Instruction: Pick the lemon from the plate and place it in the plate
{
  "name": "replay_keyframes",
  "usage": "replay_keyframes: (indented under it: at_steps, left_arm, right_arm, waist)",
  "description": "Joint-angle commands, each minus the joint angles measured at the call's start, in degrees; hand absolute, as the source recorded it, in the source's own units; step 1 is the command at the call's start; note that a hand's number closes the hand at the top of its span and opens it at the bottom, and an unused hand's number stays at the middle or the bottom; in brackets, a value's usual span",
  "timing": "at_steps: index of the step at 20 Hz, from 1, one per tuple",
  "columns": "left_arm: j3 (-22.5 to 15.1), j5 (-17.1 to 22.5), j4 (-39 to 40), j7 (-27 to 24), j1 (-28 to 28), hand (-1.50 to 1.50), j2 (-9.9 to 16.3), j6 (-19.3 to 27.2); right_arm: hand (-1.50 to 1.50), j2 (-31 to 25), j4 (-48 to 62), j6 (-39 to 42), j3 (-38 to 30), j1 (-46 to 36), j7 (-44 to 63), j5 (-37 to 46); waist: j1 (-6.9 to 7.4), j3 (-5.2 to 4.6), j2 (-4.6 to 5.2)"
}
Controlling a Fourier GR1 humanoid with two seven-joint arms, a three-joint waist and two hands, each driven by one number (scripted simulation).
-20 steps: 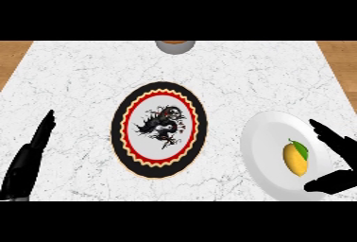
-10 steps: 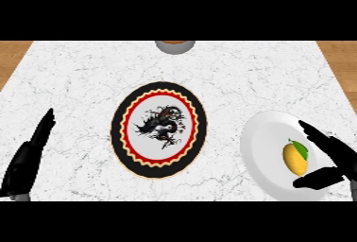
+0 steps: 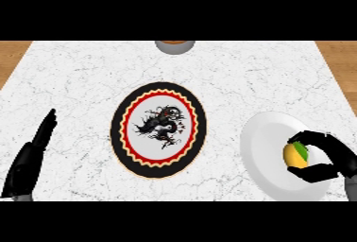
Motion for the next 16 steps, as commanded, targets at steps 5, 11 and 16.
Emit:
replay_keyframes:
  at_steps: [5, 11, 16]
  left_arm:
    - [1.03, 1.13, 1.16, -0.34, -2.34, 0.00, 0.74, -1.65]
    - [-0.59, -0.88, -0.01, -0.69, -0.50, 0.00, -1.70, 0.01]
    - [1.53, -0.08, 4.00, -4.32, 0.84, 0.00, -0.35, -1.27]
  right_arm:
    - [1.50, -4.62, 2.36, -8.64, 11.23, -8.91, 1.05, 20.42]
    - [1.50, -2.49, 11.94, -16.27, 14.54, -16.78, -0.07, 29.70]
    - [1.50, -1.97, 4.34, -24.38, 12.13, -15.42, 2.77, 31.44]
  waist:
    - [2.05, 0.25, 0.50]
    - [1.08, 0.30, 0.32]
    - [0.10, 0.22, 0.07]
